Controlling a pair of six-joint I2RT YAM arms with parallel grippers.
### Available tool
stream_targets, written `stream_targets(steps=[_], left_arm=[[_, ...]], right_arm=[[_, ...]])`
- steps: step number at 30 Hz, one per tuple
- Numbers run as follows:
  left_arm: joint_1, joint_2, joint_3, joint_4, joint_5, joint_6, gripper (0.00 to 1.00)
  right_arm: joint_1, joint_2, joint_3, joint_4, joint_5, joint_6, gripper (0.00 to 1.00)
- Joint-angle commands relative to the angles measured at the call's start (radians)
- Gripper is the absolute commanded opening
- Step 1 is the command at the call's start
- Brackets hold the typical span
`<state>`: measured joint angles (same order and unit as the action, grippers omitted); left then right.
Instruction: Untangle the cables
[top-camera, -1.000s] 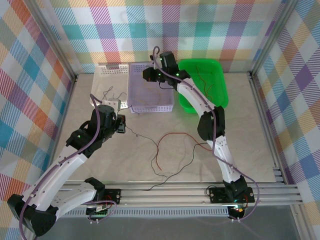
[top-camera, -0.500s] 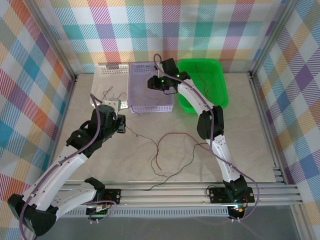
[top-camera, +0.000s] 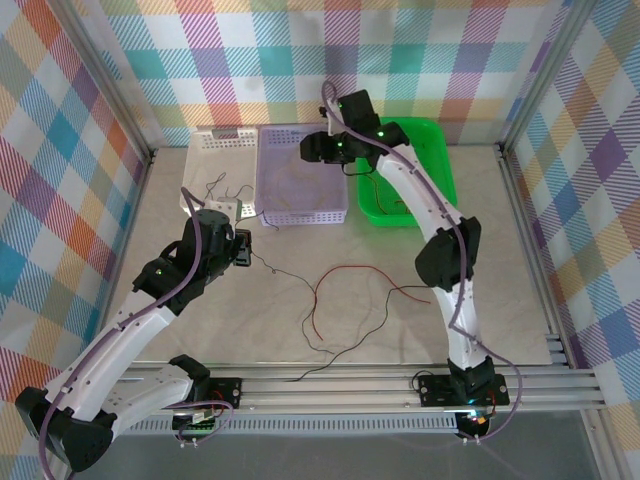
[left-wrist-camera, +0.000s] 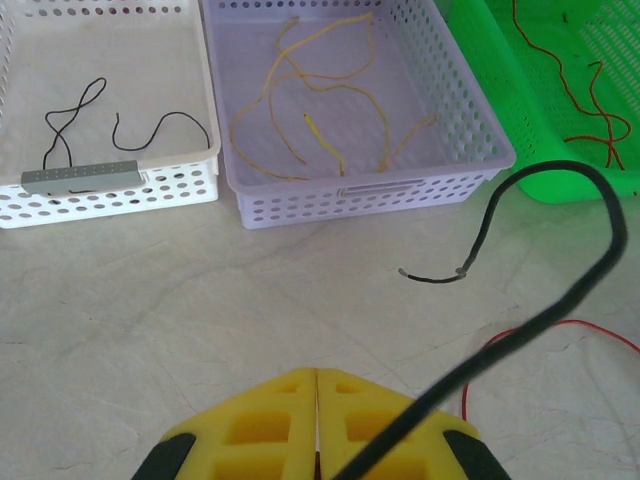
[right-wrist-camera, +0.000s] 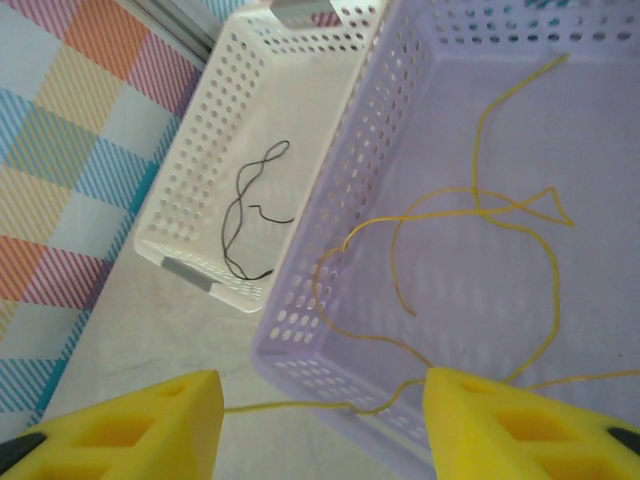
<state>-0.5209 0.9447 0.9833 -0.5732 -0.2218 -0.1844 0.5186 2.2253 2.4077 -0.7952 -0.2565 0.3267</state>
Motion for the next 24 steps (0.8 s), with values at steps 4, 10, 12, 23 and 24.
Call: stream_targets(steps=[4, 10, 12, 23, 24], left_arm=[[0.007, -0.002, -0.007, 0.001, -0.02, 0.025, 0.0], [0.004, -0.009, -0.006, -0.001, -0.022, 0.025, 0.0], [0.003, -0.012, -0.006, 0.001, -0.019, 0.025, 0.0], [0.002, -0.008, -0.009, 0.001, -0.024, 0.028, 0.0], [0.002, -0.007, -0.009, 0.001, -0.027, 0.029, 0.0]], right_arm=[[0.004, -0.308, -0.433, -0.01, 0.102, -0.033, 0.61], [0.006, -0.686, -0.982, 0.109, 0.159, 0.0, 0.67], [0.01, -0.797, -1.132, 0.135, 0.163, 0.02, 0.69], [0.04, -0.983, -1.611, 0.246, 0.142, 0.139, 0.7], [0.04, -0.988, -1.633, 0.257, 0.154, 0.144, 0.71]])
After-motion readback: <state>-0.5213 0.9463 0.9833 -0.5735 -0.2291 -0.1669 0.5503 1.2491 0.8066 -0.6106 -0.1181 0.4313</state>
